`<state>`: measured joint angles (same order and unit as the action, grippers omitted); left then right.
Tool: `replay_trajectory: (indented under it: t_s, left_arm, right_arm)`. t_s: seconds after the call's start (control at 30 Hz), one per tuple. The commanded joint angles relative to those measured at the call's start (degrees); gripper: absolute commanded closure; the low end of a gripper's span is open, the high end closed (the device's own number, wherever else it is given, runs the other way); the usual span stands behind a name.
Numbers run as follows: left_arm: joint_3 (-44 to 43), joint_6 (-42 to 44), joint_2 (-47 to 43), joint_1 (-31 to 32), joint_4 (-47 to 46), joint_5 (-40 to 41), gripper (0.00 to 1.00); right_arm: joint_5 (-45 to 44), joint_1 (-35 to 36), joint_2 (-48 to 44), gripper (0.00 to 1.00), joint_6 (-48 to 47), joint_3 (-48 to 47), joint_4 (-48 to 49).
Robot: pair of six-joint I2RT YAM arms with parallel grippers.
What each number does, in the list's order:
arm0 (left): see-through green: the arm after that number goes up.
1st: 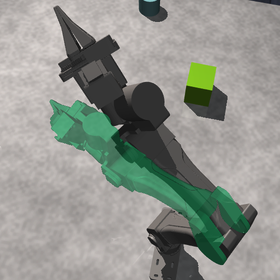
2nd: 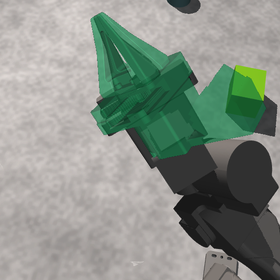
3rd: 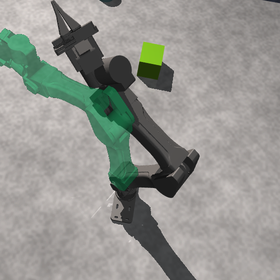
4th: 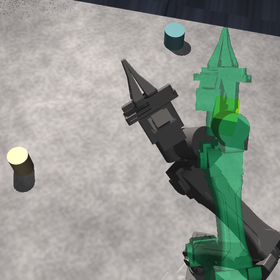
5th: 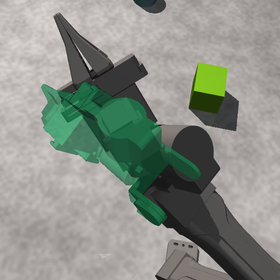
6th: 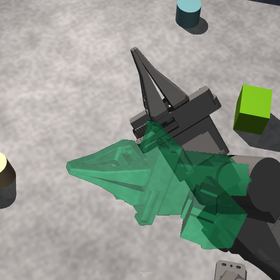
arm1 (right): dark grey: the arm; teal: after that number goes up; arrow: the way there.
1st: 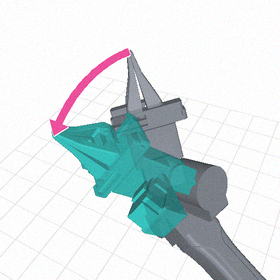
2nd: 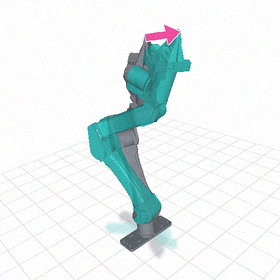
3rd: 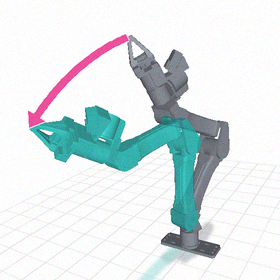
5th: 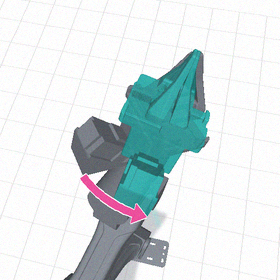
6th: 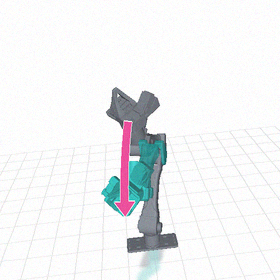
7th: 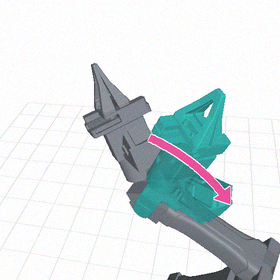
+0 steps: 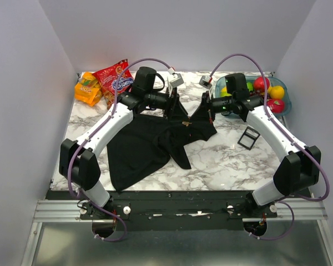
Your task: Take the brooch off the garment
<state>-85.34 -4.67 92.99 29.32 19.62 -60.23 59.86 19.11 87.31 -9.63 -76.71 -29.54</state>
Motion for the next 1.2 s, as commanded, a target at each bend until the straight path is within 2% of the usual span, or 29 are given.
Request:
replay_trajectory:
  t_s: [0.0, 0.33, 1.17]
  left_arm:
    - [-1.67, 4.13, 1.40, 1.00, 3.23, 0.81, 0.46]
    - [-2.64, 10.73, 2.02, 1.70, 8.24, 4.41, 0.49]
    - [-4.22, 14.95, 2.28, 2.06, 10.18, 9.42, 0.60]
  right_arm:
    - [1.66, -0.22, -1.70, 1.00, 0.40, 0.07, 1.24]
    - [3.25, -0.22, -1.09, 1.00, 1.19, -0.20, 1.50]
    - [6.94, -0.22, -1.35, 1.00, 1.89, 0.33, 1.59]
